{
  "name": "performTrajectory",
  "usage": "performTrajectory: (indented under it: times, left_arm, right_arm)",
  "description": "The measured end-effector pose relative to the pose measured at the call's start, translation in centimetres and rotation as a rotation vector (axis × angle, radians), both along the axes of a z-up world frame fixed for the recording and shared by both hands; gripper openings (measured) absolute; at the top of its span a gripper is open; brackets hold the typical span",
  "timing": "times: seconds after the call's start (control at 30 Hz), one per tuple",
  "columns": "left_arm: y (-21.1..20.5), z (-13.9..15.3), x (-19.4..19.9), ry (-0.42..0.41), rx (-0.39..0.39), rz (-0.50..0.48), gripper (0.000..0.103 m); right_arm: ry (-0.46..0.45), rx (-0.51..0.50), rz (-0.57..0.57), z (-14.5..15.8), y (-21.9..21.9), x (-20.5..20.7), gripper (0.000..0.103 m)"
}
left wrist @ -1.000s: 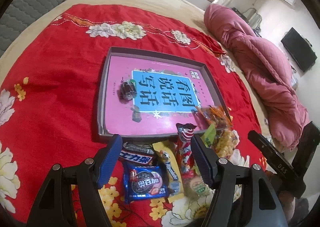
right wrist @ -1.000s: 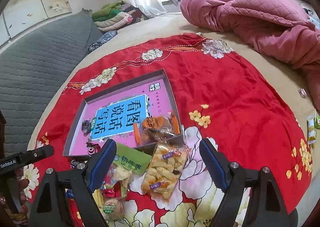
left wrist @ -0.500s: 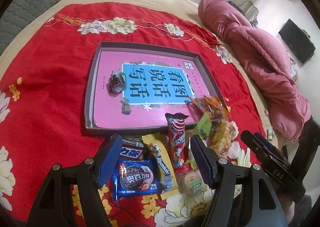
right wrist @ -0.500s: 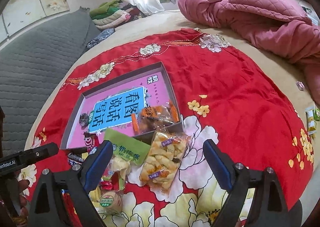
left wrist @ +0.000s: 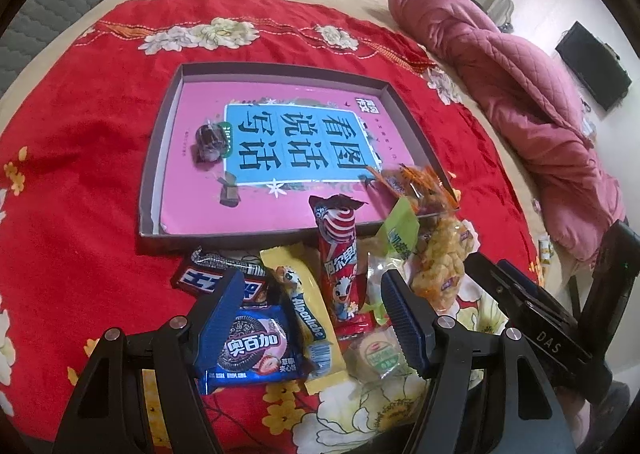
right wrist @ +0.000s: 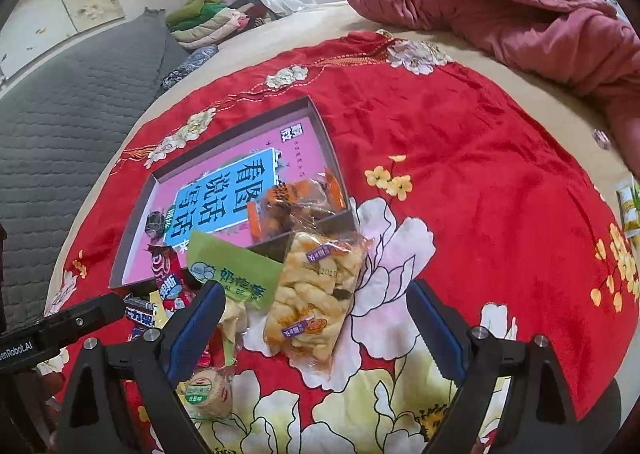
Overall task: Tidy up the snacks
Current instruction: 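Close the right gripper on the twisted-cracker bag while the left gripper approaches the red-white tube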
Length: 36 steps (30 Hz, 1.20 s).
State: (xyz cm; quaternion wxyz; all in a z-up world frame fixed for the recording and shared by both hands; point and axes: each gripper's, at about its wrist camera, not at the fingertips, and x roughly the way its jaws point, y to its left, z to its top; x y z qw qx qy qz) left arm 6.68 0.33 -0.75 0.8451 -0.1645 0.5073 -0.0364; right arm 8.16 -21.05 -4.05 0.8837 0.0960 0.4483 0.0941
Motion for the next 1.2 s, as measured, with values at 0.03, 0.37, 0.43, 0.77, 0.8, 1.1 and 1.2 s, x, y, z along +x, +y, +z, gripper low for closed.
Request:
performTrajectory:
  times: [0.03, 0.37, 0.43, 0.77, 0.8, 1.1, 1.2]
  left_arm:
    - [0.0, -0.1, 0.0, 0.002, 0.000, 0.001, 0.073]
    - [0.2, -0.8, 0.5, 0.020, -0.008, 0.009, 0.073]
    - [0.3, -0.9, 0.7, 0.022, -0.010, 0.014, 0.073]
    - [0.0, -1.8, 1.5, 0.043, -0.025, 0.007, 0.073]
    - [-0.1, -1.9, 1.7, 0.045, -0.029, 0.006, 0.073]
    - [-0.2, -2.7, 2.7, 0.049, -0.042, 0.012, 0.073]
    - [-0.2, -3.0, 2.9, 0.060, -0.044, 0.017, 0.072]
  right_arm:
    - [0.003, -0.002, -0.002, -0.2, 0.0, 0.0, 0.092]
    - [0.030, -0.003, 0.006, -1.4, 0.3, 0.5, 0.092]
    - [0.029, -0.002, 0.006, -1.5, 0.3, 0.5, 0.092]
    - [0.044, 0.007, 0.014, -2.1, 0.5, 0.7, 0.092]
    - [0.046, 0.007, 0.015, -2.2, 0.5, 0.7, 0.092]
    - [0.056, -0.020, 0.024, -3.3, 1.1, 1.3, 0.088]
    - [0.053, -0.046, 0.022, -3.6, 1.4, 1.6, 0.082]
